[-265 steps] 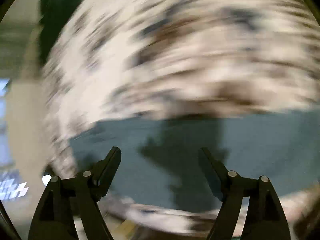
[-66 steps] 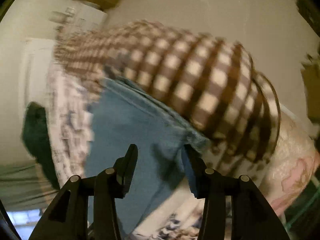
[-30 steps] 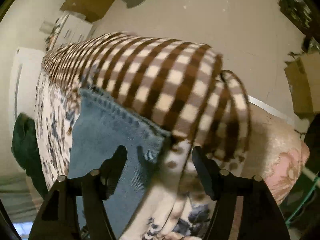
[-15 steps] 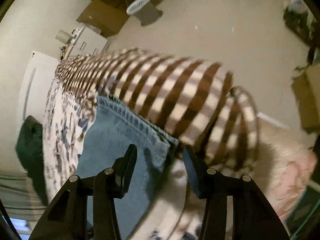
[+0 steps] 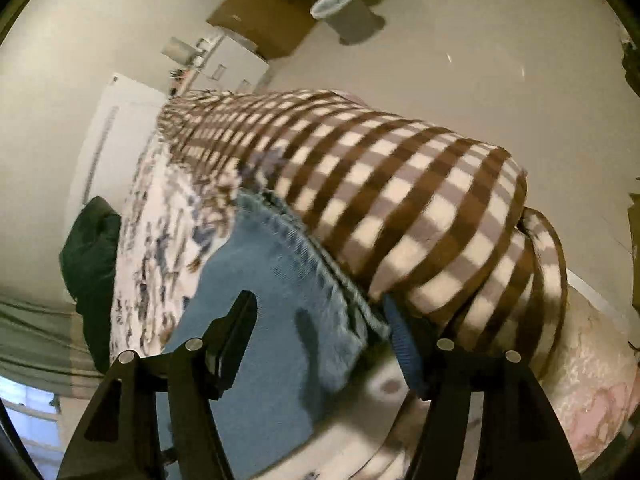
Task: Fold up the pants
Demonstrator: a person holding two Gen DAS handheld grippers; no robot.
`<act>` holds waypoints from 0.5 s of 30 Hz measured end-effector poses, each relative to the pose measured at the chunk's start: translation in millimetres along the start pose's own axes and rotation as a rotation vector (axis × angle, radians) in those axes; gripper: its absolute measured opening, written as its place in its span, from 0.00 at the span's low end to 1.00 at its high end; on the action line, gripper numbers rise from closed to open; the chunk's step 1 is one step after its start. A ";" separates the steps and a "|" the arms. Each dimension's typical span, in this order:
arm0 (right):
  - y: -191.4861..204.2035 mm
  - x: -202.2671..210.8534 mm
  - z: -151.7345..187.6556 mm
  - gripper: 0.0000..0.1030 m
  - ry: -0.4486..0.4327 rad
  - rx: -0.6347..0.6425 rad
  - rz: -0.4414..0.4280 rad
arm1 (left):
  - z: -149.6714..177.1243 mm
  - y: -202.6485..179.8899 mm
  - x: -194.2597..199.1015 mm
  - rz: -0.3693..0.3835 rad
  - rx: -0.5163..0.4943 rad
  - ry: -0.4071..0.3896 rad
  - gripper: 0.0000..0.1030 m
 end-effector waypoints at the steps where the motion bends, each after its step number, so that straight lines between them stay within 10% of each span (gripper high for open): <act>1: -0.1 -0.5 3.8 0.65 0.008 -0.003 -0.021 | 0.7 -0.2 -0.1 -0.002 -0.001 -0.001 0.99; 8: -6.0 -43.9 17.8 0.63 0.083 -0.035 -0.002 | 0.5 -1.7 -1.6 -0.002 -0.004 0.003 0.99; 11: 10.0 -34.2 10.8 0.18 0.018 -0.070 -0.095 | 0.7 -1.7 -1.4 -0.001 -0.011 0.002 0.99; 15: 31.2 -39.7 15.8 0.28 0.029 -0.007 -0.131 | 1.1 -2.0 -2.4 -0.004 -0.013 0.002 0.99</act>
Point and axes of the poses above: each gripper's, at about its wrist camera, not at the fingertips, and x roughly against the way its jaws point, y to its left, z to its underside, the point moved 5 cm from there along -x, roughly the way its jaws point, and after that the axes turned 3 degrees about -y, right-handed, at the moved point
